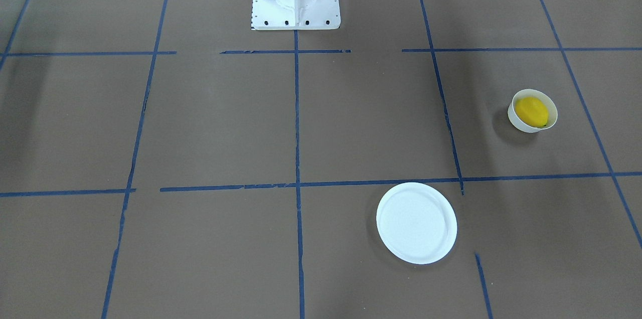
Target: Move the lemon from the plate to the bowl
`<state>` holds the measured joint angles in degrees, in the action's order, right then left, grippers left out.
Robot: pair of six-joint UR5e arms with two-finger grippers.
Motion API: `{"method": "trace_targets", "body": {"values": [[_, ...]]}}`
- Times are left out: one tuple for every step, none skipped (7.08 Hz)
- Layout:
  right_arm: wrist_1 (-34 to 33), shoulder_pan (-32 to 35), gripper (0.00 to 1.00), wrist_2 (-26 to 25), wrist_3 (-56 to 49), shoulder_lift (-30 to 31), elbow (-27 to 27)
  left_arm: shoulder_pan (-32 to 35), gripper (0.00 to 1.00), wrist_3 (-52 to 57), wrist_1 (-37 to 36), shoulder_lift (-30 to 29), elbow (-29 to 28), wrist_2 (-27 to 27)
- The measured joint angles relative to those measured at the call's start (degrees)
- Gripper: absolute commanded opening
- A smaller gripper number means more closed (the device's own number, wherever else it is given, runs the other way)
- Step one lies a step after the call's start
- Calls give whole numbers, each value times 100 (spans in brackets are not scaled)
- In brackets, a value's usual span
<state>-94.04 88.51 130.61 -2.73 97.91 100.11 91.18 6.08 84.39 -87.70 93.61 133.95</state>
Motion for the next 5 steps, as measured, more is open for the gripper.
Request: {"method": "trace_targets", "body": {"values": [[0,0,100,0,0,0,0,-1,100,-23,5,-3,1,0],[0,0,100,0,0,0,0,1,100,-25,7,-3,8,0],[0,0,100,0,0,0,0,4,100,-21,7,-4,20,0],[0,0,100,0,0,0,0,4,100,-13,8,-7,35,0],[0,0,100,0,0,0,0,5,100,-7,32,-8,50,-4]]}}
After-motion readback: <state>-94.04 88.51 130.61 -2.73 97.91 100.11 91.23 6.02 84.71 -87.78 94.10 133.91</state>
